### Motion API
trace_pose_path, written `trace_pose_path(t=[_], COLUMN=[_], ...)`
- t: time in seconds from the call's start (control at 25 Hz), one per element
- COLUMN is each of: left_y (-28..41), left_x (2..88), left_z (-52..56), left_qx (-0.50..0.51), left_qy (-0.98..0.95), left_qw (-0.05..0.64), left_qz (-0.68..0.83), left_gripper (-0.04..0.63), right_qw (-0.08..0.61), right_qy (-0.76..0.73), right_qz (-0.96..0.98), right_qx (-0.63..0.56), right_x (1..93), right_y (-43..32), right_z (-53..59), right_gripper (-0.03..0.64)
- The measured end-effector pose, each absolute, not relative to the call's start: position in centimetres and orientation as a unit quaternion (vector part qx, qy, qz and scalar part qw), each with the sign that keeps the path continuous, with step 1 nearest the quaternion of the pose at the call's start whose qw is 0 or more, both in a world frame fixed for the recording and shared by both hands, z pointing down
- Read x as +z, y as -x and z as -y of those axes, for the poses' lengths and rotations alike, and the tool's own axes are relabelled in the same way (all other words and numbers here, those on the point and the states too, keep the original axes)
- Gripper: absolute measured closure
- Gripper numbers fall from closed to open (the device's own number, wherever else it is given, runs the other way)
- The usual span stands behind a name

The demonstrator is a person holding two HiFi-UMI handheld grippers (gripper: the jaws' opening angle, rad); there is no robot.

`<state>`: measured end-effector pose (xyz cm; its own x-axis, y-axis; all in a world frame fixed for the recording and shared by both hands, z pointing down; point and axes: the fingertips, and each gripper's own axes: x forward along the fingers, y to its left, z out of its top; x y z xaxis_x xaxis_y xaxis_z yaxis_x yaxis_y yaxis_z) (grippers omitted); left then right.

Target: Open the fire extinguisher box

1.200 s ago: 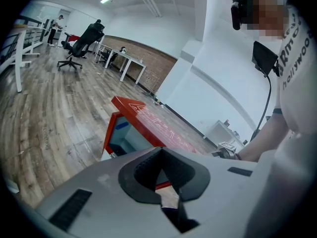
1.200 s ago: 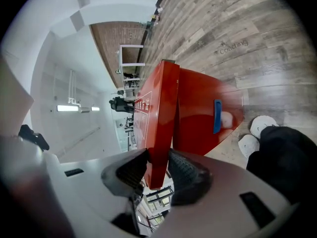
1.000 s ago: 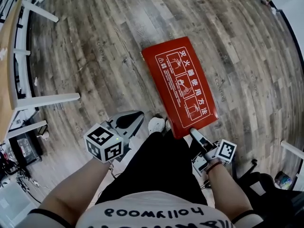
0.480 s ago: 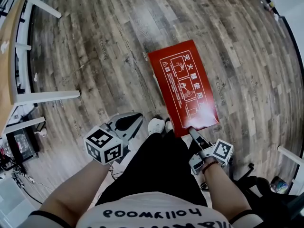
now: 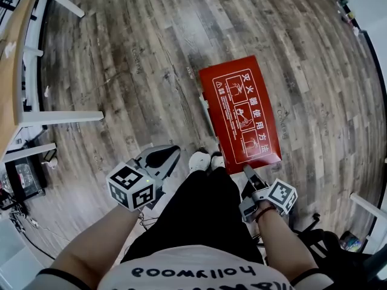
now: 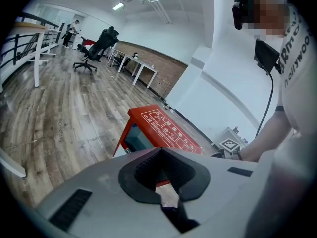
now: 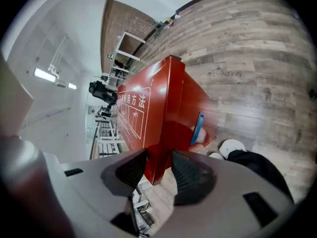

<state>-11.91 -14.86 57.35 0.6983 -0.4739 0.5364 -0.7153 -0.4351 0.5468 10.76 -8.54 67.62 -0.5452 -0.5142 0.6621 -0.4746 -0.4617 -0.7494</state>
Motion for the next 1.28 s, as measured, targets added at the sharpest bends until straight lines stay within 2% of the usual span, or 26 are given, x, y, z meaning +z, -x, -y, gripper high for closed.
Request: trace_pose_path(t=[0.12, 0.44, 0.64, 0.68, 0.72, 0.8, 0.88, 1.04, 1.28], left_y=[12.5, 12.9, 13.1, 13.0, 12.9, 12.5, 12.1, 11.6, 9.9], left_x=[57.2, 56.6, 55.8, 55.5, 55.0, 53.3, 50.9, 45.1, 36.6], left_z=[15.0, 14.8, 14.4, 14.4, 14.4, 14.5, 14.6, 15.2, 15.9], left_qx=[0.150, 0.145, 0.146, 0.145, 0.144, 0.137, 0.126, 0.089, -0.006], left_qy=[-0.833, -0.834, -0.835, -0.835, -0.836, -0.839, -0.846, -0.858, -0.880], left_qw=[0.390, 0.382, 0.377, 0.376, 0.375, 0.370, 0.360, 0.337, 0.352], left_qz=[0.363, 0.370, 0.372, 0.374, 0.375, 0.375, 0.373, 0.377, 0.319], left_gripper=[0.592, 0.592, 0.592, 0.592, 0.592, 0.592, 0.592, 0.592, 0.592], right_qw=[-0.001, 0.025, -0.050, -0.069, -0.081, -0.076, -0.047, -0.013, 0.030], right_qy=[0.520, 0.592, 0.585, 0.578, 0.571, 0.551, 0.527, 0.488, 0.440], right_qz=[-0.518, -0.431, -0.377, -0.370, -0.378, -0.429, -0.500, -0.632, -0.774], right_qx=[-0.679, -0.680, -0.717, -0.724, -0.725, -0.711, -0.686, -0.602, -0.455], right_x=[67.5, 67.5, 67.8, 67.5, 66.6, 63.6, 59.1, 48.7, 35.2], right_y=[-11.1, -11.2, -11.6, -11.7, -11.9, -12.1, -12.0, -12.2, -10.7], right_z=[8.3, 6.5, 3.1, 2.6, 2.6, 4.3, 7.3, 13.1, 17.8], right_gripper=[0.460, 0.462, 0.474, 0.493, 0.540, 0.585, 0.595, 0.597, 0.597])
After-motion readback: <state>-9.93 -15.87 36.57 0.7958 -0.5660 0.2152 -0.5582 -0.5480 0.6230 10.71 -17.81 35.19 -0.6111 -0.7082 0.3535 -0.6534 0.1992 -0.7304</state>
